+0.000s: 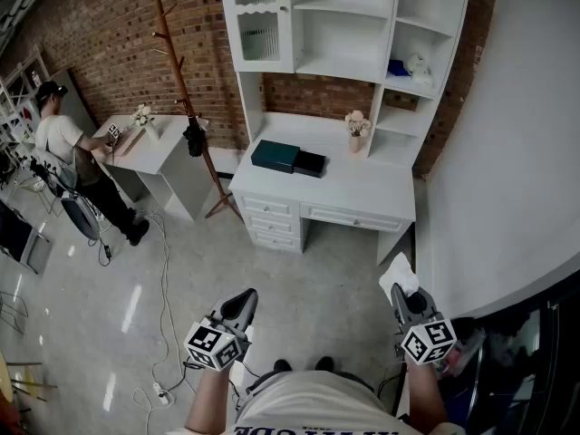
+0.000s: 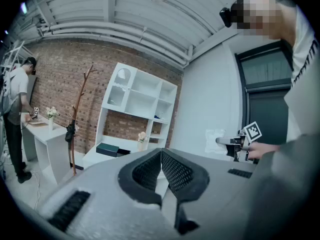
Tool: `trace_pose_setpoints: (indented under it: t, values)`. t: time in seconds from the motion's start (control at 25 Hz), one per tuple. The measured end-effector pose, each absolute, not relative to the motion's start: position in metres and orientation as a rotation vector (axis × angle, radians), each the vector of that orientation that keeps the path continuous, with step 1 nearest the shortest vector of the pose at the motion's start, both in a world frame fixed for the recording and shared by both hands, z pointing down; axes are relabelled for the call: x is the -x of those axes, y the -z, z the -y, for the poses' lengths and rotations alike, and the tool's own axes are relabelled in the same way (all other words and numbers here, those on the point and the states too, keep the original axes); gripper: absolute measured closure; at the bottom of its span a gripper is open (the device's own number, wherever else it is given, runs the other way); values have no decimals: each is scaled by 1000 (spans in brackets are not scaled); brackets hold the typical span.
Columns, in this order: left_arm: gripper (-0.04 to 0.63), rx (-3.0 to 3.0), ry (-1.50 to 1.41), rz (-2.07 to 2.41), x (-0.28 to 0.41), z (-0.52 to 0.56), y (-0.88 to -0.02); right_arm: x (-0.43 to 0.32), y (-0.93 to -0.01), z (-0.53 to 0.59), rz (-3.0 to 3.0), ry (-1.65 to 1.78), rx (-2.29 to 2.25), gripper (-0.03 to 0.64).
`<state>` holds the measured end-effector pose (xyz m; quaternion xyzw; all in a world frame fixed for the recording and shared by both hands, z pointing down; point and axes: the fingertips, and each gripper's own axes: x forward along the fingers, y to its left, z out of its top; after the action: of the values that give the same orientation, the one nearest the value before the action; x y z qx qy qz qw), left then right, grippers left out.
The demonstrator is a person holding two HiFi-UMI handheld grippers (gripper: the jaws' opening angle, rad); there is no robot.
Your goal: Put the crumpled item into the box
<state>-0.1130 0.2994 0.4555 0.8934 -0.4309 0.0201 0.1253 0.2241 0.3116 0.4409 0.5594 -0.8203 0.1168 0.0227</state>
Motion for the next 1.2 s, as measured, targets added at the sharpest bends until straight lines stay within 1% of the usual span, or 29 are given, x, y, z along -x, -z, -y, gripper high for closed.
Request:
trace_pose_setpoints:
  t: [0.68, 1.2]
  values:
    - [568, -2599, -81, 1267, 109, -308, -460, -230, -442, -317, 2580, -394, -1726, 541]
    - [568, -2582, -113, 1327, 81, -312, -464, -263, -456, -318, 2586, -398, -1668, 541]
